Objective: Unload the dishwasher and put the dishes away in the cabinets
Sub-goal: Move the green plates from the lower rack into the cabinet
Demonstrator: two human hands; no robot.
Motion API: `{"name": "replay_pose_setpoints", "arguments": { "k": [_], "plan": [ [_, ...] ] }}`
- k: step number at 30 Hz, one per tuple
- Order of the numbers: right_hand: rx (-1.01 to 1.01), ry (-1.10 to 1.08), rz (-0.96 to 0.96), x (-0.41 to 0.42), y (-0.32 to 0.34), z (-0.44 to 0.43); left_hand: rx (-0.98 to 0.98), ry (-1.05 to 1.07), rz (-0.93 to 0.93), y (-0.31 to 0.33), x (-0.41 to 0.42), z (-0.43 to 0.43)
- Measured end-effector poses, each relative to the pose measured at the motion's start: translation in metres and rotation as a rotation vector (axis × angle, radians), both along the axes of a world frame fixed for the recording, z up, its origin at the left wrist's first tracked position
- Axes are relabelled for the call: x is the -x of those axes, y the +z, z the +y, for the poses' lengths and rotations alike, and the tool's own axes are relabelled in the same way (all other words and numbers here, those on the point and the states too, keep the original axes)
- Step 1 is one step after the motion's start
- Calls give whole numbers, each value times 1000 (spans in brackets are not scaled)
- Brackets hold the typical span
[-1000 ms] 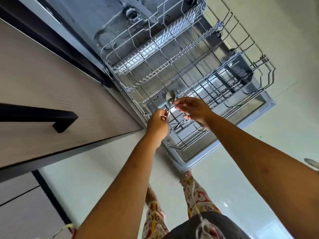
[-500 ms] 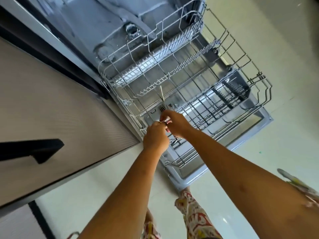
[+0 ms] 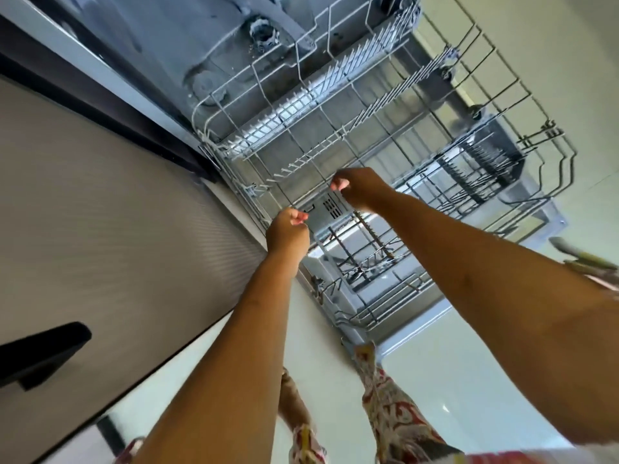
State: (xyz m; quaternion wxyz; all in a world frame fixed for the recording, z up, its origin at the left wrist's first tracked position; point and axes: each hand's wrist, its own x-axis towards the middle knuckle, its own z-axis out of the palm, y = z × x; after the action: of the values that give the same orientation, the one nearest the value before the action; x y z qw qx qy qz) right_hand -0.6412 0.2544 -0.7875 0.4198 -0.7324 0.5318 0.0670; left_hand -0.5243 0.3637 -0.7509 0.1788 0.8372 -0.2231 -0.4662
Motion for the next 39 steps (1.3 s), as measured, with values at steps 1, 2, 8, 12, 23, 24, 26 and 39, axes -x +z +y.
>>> {"name": "replay_pose_setpoints", "arguments": {
  "k": [1,2,8,12,23,24,26,39],
  "plan": [
    [16,-53,-25,-1,-1,-2,1,16,8,-3,0,0],
    [38,-104,-56,0,2,-2,1,37,20,-4,1,0],
    [67,-290,-93,41,5,24,20,159,113,-13,17,16],
    [98,-339,-51,74,6,51,48,173,186,-4,45,36],
    [604,-1034,-183,129,33,160,96,-271,111,11,101,112],
    [584,-1157,-167,134,31,175,106,-343,99,13,103,122],
    [474,-1278,-81,141,25,204,83,-467,106,13,106,142],
    [-117,195,527,125,-79,224,-143,-731,13,-60,97,198]
  ]
}}
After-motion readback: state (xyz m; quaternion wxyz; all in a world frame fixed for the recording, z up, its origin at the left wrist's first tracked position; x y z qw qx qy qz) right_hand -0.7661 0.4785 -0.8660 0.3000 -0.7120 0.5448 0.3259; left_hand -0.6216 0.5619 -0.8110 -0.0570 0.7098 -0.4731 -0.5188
